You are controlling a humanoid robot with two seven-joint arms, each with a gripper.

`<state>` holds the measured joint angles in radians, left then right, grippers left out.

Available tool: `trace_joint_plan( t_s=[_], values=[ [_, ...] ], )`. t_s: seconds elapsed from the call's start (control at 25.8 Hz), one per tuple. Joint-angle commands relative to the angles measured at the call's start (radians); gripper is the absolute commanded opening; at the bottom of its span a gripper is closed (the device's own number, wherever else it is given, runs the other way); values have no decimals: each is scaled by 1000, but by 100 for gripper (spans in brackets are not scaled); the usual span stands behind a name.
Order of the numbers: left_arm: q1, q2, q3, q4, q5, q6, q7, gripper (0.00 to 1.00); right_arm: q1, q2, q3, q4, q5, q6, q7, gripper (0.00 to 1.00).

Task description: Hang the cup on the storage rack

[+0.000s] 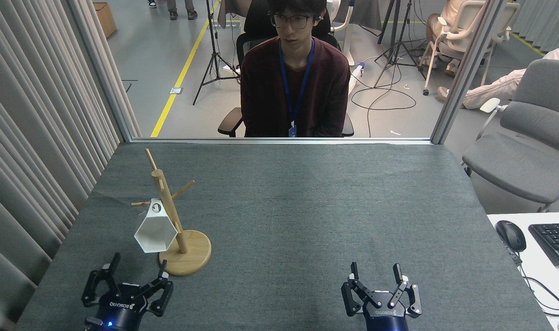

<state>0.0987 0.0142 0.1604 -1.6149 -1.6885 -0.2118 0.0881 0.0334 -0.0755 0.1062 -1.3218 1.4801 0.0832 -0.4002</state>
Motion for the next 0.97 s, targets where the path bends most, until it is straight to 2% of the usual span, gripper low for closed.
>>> trace_joint_plan(
  t_s=[0.0,0.08,0.23,0.35,0.58,0.78,0.93],
  values=[
    [36,-37,-21,-10,38,-27,-25,99,26,-18,0,-34,0,-13,3,98],
    [59,-69,-32,-11,36,-26,-24,99,30,-30,1,-37,0,-13,4,98],
    [67,-69,-48,-23,36,-12,-4,99,33,-46,1,-37,2,-10,6,98],
    [67,-69,-50,-25,36,28,82,99,33,-63,0,-39,2,-8,4,98],
    [67,-69,-107,-26,47,109,217,99,63,-63,0,-83,2,-11,4,98],
    [67,-69,-174,-28,75,146,208,99,69,-66,0,-99,2,-10,4,98],
    [67,-69,-182,-26,75,146,165,99,77,-63,0,-113,3,-6,3,98]
  ],
)
